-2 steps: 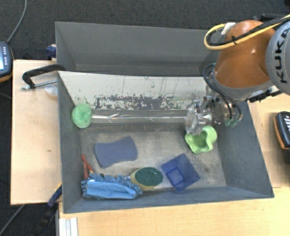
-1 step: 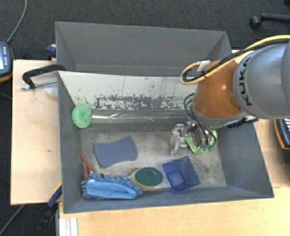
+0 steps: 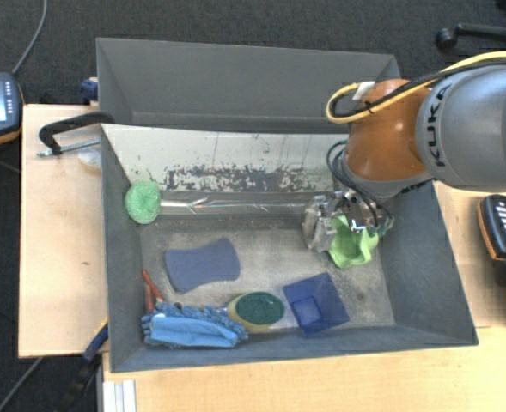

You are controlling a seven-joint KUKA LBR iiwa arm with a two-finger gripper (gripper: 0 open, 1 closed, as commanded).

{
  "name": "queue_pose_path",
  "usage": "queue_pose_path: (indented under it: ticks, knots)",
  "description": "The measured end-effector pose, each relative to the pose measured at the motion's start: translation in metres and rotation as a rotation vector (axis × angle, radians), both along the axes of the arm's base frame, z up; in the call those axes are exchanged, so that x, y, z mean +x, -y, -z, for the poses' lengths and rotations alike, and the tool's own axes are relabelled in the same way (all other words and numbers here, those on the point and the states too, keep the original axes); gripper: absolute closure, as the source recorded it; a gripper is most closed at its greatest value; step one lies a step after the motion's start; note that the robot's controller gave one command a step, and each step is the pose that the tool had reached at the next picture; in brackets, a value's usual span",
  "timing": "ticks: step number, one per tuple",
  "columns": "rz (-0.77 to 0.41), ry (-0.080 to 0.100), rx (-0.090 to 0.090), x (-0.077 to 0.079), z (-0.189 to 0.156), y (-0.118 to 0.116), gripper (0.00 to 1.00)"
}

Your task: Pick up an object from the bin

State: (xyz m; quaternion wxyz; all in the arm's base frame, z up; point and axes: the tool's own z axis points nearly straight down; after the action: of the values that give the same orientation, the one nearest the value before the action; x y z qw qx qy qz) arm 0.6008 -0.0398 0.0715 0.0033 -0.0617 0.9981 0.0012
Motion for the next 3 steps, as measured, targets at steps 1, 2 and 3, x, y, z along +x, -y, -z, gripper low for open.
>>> queue_pose_path:
  ticks: [1, 2, 3]
  knots:
    - [-0.011, 0.003, 0.004, -0.007, 0.0, -0.044, 1.0]
    - [-0.229, 0.014, 0.003, -0.006, -0.033, -0.054, 1.0]
    - [-0.161, 0.013, 0.007, -0.022, 0.002, -0.09, 1.0]
